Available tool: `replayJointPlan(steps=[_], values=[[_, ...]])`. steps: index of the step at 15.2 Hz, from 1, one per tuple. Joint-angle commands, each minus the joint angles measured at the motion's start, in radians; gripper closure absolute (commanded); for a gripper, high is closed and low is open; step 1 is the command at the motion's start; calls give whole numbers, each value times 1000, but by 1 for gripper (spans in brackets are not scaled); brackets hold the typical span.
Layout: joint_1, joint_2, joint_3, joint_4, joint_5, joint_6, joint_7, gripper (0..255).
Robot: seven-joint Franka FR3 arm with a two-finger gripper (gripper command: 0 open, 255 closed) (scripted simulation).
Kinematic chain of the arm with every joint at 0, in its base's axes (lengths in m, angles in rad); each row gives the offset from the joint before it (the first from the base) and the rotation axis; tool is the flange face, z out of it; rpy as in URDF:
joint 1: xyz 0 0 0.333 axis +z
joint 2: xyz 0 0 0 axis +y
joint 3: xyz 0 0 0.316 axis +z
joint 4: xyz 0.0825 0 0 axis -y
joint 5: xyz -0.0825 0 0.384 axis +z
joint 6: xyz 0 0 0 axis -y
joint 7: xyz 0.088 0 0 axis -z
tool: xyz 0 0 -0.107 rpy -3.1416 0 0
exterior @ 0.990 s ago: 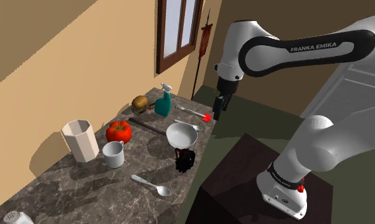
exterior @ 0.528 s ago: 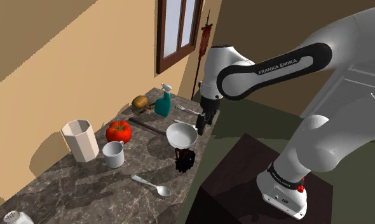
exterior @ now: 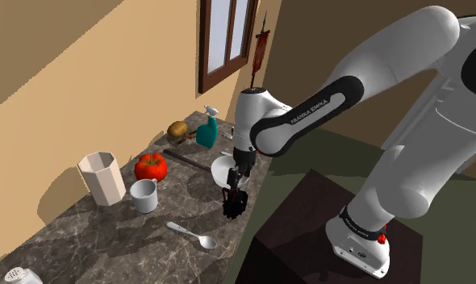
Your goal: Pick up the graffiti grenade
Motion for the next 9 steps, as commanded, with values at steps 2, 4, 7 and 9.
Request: replayJointPlan(steps=[2, 4, 7, 9], values=[[13, 130, 16, 54, -43, 75, 59, 0], [15, 156, 14, 51, -52, 104, 63, 0], [18, 198, 10, 49, -67, 146, 71, 0], [20, 226, 6, 48, -78, 175, 77, 0]])
